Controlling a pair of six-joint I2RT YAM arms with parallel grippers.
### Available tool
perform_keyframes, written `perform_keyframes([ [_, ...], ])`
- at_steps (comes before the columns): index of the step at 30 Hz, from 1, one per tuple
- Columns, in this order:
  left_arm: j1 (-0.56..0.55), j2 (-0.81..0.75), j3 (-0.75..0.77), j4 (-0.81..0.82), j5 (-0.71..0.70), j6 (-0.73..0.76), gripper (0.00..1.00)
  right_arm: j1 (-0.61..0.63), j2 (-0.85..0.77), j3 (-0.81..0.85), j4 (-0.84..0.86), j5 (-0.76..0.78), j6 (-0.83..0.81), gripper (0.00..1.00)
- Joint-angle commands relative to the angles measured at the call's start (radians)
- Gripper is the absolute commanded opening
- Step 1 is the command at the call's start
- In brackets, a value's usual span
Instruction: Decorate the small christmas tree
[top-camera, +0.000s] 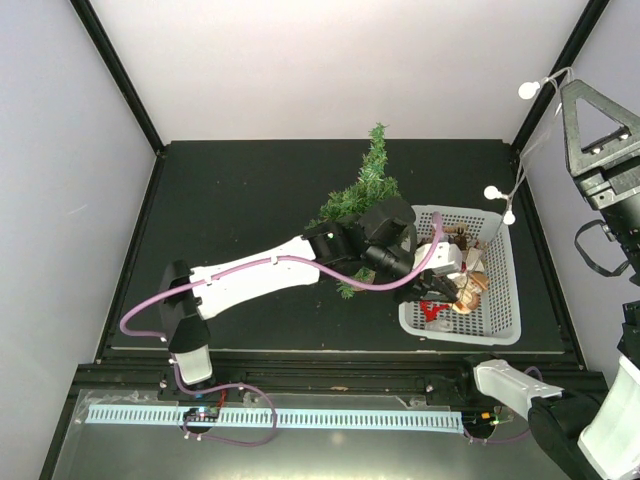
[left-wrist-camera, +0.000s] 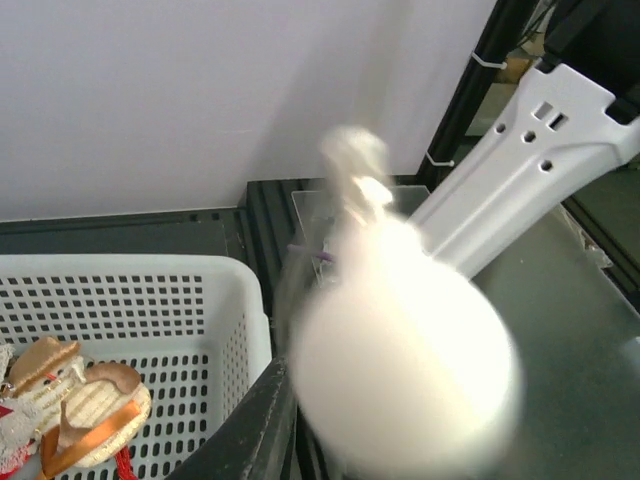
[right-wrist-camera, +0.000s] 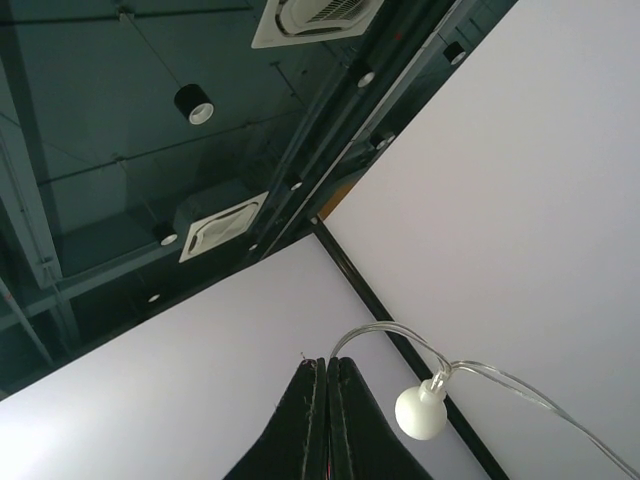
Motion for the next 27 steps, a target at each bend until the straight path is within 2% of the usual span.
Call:
perform_keyframes([
  [1,-0.002,-0.056,-0.048,0.038,0.014,0.019,0.15,-0.004,0.004,0.024,0.022,-0.003,0.007,0.01],
  [6,-0.006,-0.037,-0.046,0.059,0.051,-0.007,0.16,-0.004,0.01,0.036,0.034,-0.008,0.024,0.01],
  [8,-0.008,-0.025,-0.035,0.066,0.044,-0.018,0.28,-0.005,0.011,0.037,0.04,-0.01,0.033,0.01],
  [9,-0.009,-0.019,-0.036,0.075,0.035,-0.026,0.46,-0.005,0.011,0.036,0.045,-0.011,0.038,0.01],
  [11,-0.011,-0.008,-0.033,0.09,0.008,-0.04,0.58,-0.005,0.014,0.038,0.056,-0.016,0.049,0.01],
  [12,-0.012,-0.002,-0.031,0.095,-0.008,-0.047,0.59,-0.005,0.015,0.042,0.058,-0.018,0.053,0.01],
  [14,-0.012,0.007,-0.02,0.094,-0.017,-0.056,0.56,-0.004,0.019,0.048,0.063,-0.022,0.06,0.01],
  [22,-0.019,0.039,0.022,0.082,-0.026,-0.067,0.22,-0.005,0.016,0.04,0.08,-0.033,0.082,0.01],
  [24,-0.018,0.041,0.027,0.072,-0.029,-0.063,0.2,-0.004,0.015,0.042,0.078,-0.031,0.077,0.01],
  [27,-0.017,0.029,0.026,0.027,-0.031,-0.014,0.29,-0.004,0.016,0.044,0.066,-0.028,0.071,0.01],
])
